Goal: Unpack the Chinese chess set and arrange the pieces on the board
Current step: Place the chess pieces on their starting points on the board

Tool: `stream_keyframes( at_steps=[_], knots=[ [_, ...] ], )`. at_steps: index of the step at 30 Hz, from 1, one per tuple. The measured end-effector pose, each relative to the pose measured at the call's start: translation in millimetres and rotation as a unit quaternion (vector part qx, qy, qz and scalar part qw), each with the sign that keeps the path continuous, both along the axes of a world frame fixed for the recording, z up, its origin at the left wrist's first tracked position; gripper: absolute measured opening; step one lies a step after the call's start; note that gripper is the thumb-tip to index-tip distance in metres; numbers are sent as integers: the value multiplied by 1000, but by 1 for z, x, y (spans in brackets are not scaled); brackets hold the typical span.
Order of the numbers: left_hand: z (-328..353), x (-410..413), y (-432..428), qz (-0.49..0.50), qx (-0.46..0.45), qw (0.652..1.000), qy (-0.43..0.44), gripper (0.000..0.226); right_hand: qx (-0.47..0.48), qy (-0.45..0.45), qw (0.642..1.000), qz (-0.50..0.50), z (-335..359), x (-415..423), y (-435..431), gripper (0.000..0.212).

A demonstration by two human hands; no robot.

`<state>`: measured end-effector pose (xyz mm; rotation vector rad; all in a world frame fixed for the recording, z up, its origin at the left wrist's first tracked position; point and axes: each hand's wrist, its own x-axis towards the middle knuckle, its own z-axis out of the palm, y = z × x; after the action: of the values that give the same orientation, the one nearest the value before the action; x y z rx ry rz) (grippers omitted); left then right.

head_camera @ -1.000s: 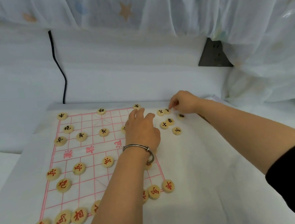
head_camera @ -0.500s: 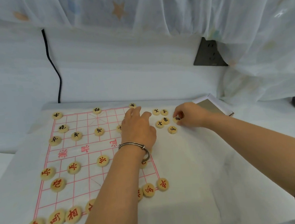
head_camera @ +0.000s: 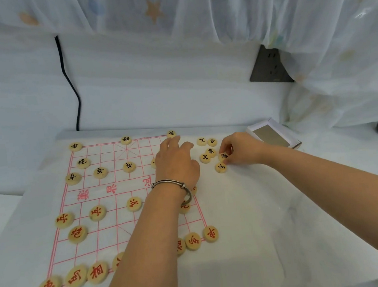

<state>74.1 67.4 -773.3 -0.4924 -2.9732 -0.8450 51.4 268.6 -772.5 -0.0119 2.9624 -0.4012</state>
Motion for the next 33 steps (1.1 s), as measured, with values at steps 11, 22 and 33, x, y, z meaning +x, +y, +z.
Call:
stream_keyframes(
  at_steps=[11,22,33],
  knots=[
    [0,-4,-9,14,7,1000,-5,48,131,-5,986,101,10,-15,-25,25],
    [7,-23,-64,85,39,995,-17,42,152,-1,981,116,27,-26,-38,26],
    [7,-31,-88,126,33,991,-32,42,107,92,973,184,36,-94,-129,27]
  ],
)
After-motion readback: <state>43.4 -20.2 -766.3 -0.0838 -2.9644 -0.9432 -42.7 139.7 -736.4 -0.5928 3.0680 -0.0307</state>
